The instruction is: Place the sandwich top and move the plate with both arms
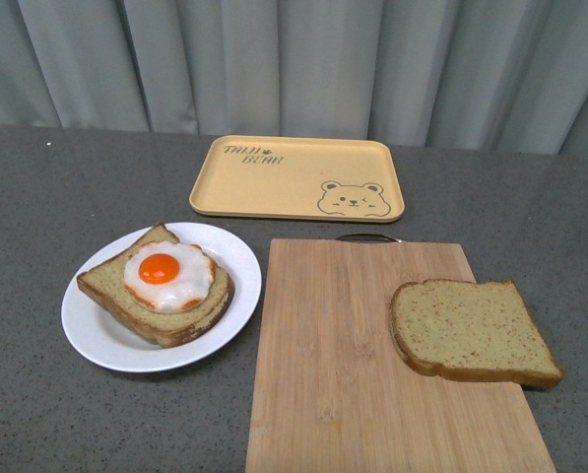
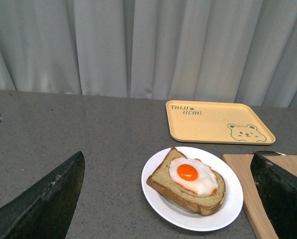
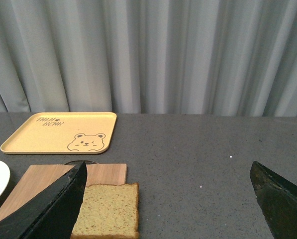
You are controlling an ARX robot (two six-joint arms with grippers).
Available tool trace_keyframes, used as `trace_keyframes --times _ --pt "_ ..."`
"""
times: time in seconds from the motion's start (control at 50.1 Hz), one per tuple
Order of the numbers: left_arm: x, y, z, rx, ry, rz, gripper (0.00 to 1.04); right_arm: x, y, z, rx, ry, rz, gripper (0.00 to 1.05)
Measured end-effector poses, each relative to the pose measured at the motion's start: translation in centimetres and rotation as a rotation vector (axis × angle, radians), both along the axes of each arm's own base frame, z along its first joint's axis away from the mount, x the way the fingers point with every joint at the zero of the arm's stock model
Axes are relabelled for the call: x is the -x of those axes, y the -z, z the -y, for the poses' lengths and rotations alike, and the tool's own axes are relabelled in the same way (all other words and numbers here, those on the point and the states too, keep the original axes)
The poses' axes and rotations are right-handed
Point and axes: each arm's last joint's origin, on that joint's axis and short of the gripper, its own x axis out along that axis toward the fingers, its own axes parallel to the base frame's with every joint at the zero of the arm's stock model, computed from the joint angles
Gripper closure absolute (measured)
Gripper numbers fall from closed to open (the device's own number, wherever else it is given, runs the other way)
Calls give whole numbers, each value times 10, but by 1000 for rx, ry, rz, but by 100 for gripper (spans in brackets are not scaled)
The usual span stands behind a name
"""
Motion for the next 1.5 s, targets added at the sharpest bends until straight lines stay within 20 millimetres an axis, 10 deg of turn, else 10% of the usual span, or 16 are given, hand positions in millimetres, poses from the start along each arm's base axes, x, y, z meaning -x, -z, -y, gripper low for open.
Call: trace_keyframes --times 1.237,1.497 --pt "0 0 0 0 0 0 7 0 0 0 0 0 0 9" --pt "0 0 0 0 0 0 7 -23 -1 7 196 243 -152 9"
